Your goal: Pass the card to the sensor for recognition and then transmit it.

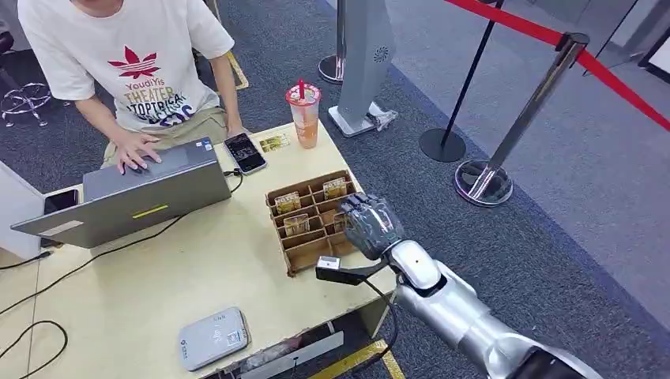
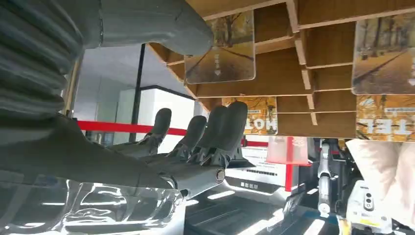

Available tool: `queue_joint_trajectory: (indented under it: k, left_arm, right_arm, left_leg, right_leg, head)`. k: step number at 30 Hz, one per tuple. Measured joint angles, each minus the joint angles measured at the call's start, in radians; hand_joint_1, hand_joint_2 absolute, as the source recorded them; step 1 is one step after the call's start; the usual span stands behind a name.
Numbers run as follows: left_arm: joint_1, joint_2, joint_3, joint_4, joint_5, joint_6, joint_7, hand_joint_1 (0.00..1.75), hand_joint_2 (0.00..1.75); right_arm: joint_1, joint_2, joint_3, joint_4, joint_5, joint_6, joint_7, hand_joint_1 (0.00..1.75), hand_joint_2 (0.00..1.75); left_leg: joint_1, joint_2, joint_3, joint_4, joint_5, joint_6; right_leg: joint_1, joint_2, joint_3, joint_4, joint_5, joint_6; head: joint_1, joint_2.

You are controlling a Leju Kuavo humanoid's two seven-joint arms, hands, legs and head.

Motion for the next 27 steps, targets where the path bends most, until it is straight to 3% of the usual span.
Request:
queue_joint_trajectory:
  k: [17, 27]
  left_arm:
    - [-0.001, 0.001, 0.000, 0.000, -0.012, 0.002, 0.010, 0.00, 1.75]
    - [-0.003, 0.001, 0.000, 0.000, -0.008, 0.003, 0.017, 0.00, 1.75]
  right_arm:
    - [0.000, -0.001, -0.024, 0.014, -0.010, 0.014, -0.001, 0.89, 1.75]
    - [-0.068, -0.001, -0.017, 0.068, -0.010, 0.040, -0.012, 0.96, 1.75]
  left_leg:
    - [0.000, 0.000, 0.000, 0.000, 0.000, 0.000]
    - [0.000, 0.000, 0.000, 0.000, 0.000, 0.000]
  right_leg:
    - [0.000, 0.000, 0.000, 0.000, 0.000, 0.000]
    - [0.000, 0.000, 0.000, 0.000, 0.000, 0.000]
  head:
    - [0.000, 0.000]
    - [0.000, 0.000]
